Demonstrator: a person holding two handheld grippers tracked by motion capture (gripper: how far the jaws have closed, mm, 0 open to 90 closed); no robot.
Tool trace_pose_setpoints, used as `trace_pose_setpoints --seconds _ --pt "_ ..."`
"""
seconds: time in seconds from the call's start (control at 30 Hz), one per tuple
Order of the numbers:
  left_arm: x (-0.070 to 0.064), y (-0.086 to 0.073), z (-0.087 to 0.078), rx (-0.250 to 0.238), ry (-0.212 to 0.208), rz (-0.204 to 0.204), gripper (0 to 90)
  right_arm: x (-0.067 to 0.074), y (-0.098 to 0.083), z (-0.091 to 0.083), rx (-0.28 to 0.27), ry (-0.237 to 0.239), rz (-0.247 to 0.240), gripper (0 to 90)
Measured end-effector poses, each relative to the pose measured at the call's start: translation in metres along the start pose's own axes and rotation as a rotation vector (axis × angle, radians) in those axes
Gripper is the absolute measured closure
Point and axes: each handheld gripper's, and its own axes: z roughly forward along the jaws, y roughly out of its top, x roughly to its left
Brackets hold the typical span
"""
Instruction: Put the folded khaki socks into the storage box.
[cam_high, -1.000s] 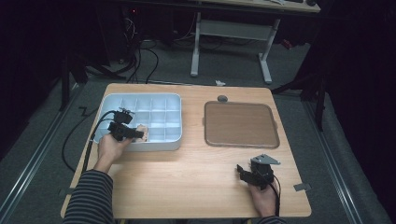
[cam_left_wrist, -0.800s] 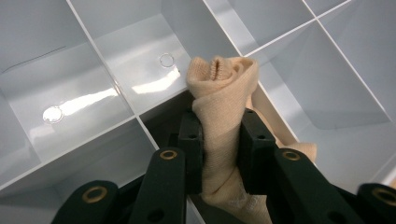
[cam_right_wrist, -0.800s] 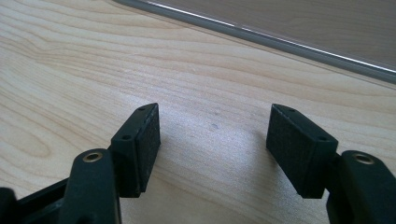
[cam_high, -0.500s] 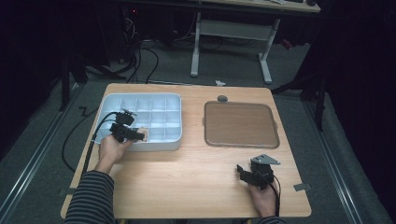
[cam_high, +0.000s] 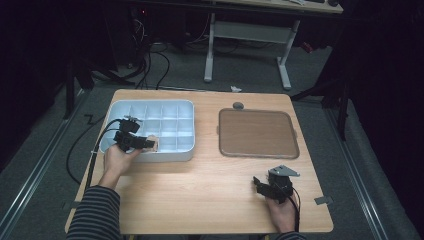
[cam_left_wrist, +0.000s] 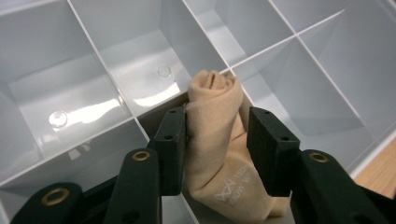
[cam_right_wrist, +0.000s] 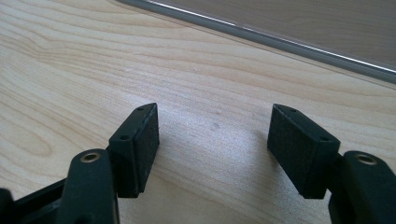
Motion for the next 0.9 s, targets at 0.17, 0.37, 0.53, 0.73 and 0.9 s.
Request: trace_pose_setpoints --seconds 0.17,0.37,0.53,0.73,0.9 --pt "-0.001 0.002 -0.004 -0.051 0.025 -0.01 61.0 0.0 0.0 0.0 0.0 0.0 0.0 34.0" --pt "0.0 0.001 0.003 -0.032 0.056 -0.012 75.0 0.0 0.0 0.0 0.0 0.0 0.0 34.0" --pt "-0.002 0.001 0.009 0.007 0.1 -0.002 84.4 0.0 0.0 0.0 0.0 0.0 0.0 34.0" --pt "-0.001 0.0 0.014 0.036 0.117 -0.004 87.2 0.0 0.0 0.0 0.0 0.0 0.001 34.0" --pt "0.002 -0.002 0.012 0.004 0.081 -0.03 77.8 0.0 0.0 0.0 0.0 0.0 0.0 34.0"
